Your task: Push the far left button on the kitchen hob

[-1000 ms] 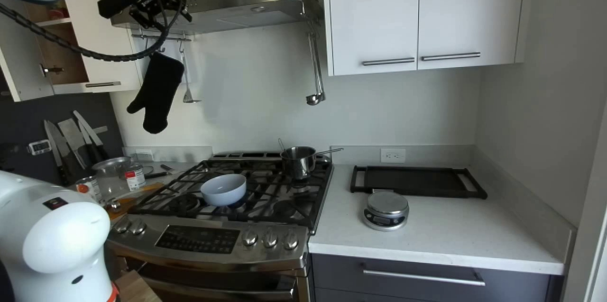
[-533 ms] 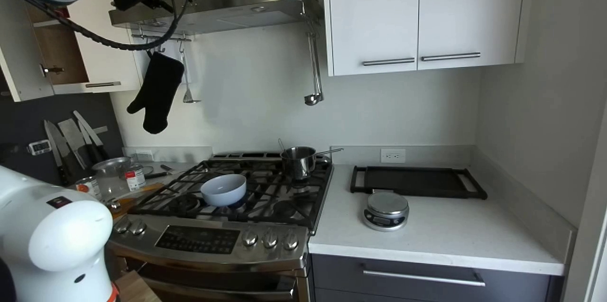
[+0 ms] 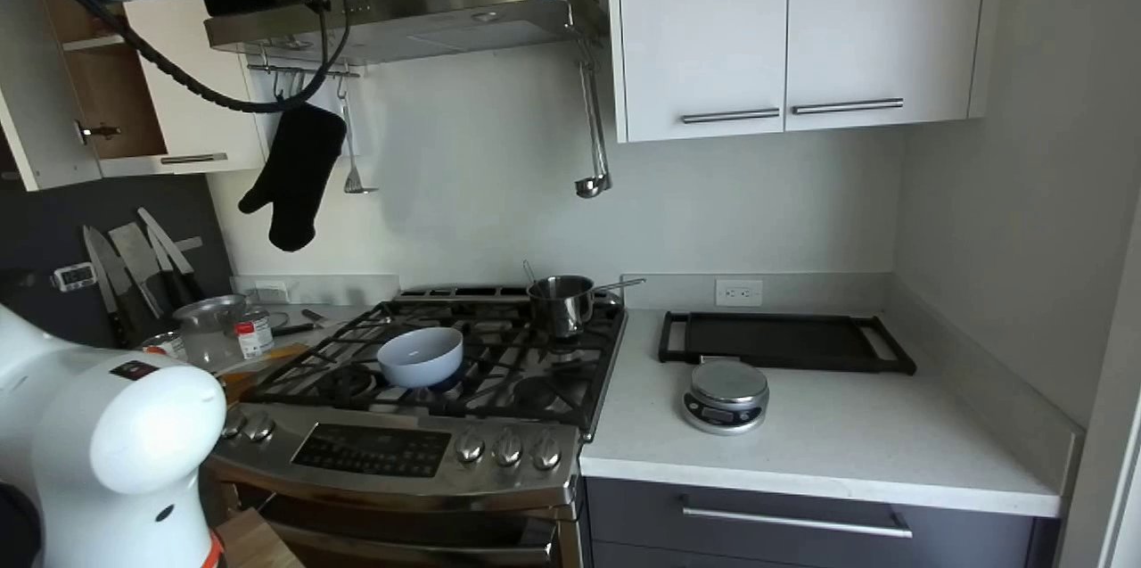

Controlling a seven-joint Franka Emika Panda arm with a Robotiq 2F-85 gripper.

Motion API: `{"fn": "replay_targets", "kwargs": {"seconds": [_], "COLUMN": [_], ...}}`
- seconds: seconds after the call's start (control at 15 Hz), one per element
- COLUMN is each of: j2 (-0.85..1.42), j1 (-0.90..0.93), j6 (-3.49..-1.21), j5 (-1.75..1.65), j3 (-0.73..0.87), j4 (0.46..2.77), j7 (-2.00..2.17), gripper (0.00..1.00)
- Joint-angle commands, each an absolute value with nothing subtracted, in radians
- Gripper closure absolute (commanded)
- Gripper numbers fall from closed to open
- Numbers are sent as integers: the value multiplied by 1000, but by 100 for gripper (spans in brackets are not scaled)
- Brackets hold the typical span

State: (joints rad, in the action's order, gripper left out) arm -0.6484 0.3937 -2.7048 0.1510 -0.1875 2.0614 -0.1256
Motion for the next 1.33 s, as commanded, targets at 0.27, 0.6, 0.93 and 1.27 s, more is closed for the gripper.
{"fn": "replay_targets", "kwargs": {"seconds": [0.27, 0.6, 0.93, 1.27], "j2": [-651, -633, -606, -577], "j1": [449, 453, 461, 481], "j6": [-2722, -2759, -2792, -2824], "j5": [217, 223, 225, 237], "j3": [-147, -136, -123, -110], "j4": [2076, 2080, 2078, 2072], "j7": [-116, -126, -130, -133], "gripper": [100, 100, 100, 100]}}
